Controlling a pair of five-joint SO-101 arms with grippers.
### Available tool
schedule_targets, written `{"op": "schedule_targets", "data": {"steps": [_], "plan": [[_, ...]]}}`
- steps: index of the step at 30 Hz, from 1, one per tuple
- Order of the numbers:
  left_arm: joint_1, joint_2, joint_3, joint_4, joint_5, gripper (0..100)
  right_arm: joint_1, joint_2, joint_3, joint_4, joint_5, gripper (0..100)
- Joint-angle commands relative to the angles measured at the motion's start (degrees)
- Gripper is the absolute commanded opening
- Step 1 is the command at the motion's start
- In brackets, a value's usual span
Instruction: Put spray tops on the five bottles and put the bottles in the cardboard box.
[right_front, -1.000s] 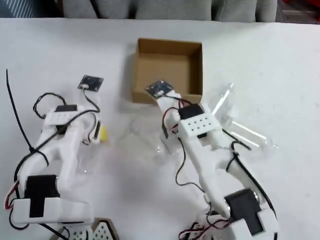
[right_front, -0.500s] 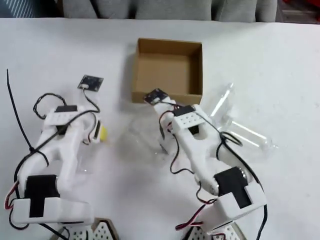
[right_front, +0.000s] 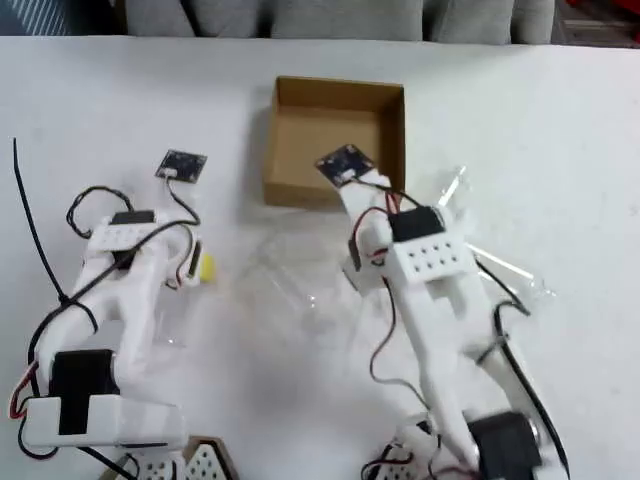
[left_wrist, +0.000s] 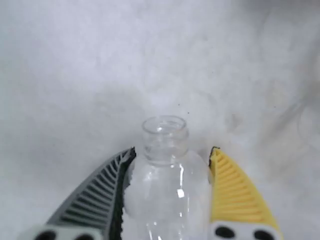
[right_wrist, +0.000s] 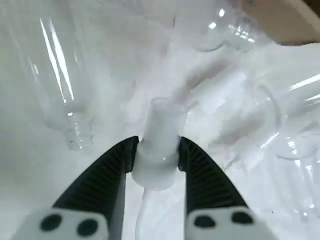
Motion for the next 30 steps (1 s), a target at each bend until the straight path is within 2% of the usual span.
{"op": "schedule_targets", "data": {"steps": [1, 14, 21, 24, 28, 30], "plan": [[-0.2, -3.1, -0.2, -1.6, -0.8, 2, 1.0, -6.8, -2.3, 0.6, 0.4, 1.7], [-0.2, -3.2, -0.2, -1.5, -3.2, 2, -0.2, -32.8, -13.1, 0.6, 0.4, 1.7], [0.4, -3.7, -0.6, -1.3, -3.0, 2, 0.1, -43.6, -8.1, 0.7, 0.5, 1.8], [2.9, -6.1, -1.1, -0.9, -3.0, 2, 1.8, -46.6, -4.6, -6.2, 0.4, 1.8], [7.2, -15.9, -1.0, 2.0, -3.0, 2, 10.0, -48.3, 0.3, -21.1, 0.2, 1.7], [9.6, -22.2, -1.0, 2.5, -3.0, 2, 12.5, -48.4, 1.8, -25.5, -4.7, 1.7]]}}
